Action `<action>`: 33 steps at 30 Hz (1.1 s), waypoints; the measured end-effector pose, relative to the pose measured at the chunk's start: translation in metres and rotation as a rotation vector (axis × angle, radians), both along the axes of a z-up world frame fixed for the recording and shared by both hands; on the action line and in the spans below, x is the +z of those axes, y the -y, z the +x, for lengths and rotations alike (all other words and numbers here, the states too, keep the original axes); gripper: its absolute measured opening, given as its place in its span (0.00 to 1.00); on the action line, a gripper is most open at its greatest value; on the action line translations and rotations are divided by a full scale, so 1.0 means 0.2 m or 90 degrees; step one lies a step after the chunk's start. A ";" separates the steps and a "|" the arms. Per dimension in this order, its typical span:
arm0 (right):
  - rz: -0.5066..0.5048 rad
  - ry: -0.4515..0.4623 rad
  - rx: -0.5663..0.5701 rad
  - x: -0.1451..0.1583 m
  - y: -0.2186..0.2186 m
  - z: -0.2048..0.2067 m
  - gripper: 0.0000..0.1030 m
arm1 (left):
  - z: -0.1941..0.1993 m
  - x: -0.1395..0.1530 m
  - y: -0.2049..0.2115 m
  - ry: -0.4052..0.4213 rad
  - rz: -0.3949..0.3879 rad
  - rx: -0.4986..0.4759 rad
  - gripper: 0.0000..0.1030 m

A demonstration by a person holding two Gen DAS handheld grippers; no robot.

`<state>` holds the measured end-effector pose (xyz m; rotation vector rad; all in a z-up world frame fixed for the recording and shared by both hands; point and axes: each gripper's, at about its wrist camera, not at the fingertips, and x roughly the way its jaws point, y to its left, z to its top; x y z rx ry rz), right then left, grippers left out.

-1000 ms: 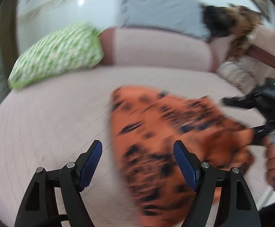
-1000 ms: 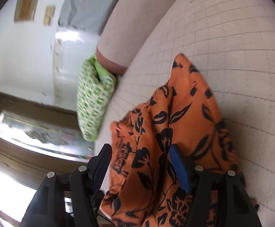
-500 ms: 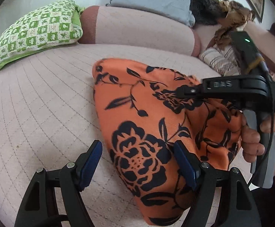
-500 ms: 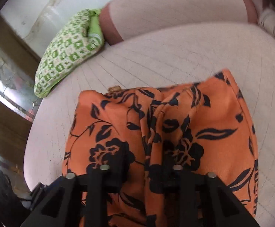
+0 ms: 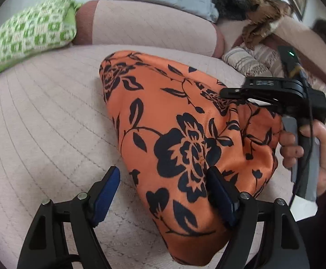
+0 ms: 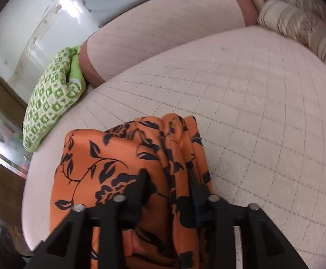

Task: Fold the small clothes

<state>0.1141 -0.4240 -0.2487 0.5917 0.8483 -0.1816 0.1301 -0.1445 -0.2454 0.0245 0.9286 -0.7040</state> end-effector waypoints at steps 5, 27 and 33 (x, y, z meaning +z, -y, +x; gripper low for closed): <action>0.001 0.034 -0.017 0.09 0.04 -0.09 0.56 | 0.02 -0.04 -0.04 -0.029 -0.024 0.014 0.82; 0.014 0.000 0.096 0.01 0.03 -0.10 0.09 | -0.04 0.00 0.02 0.045 0.027 0.000 0.82; -0.036 0.031 0.088 0.13 -0.01 -0.12 0.15 | -0.06 0.00 0.02 0.058 0.038 0.007 0.82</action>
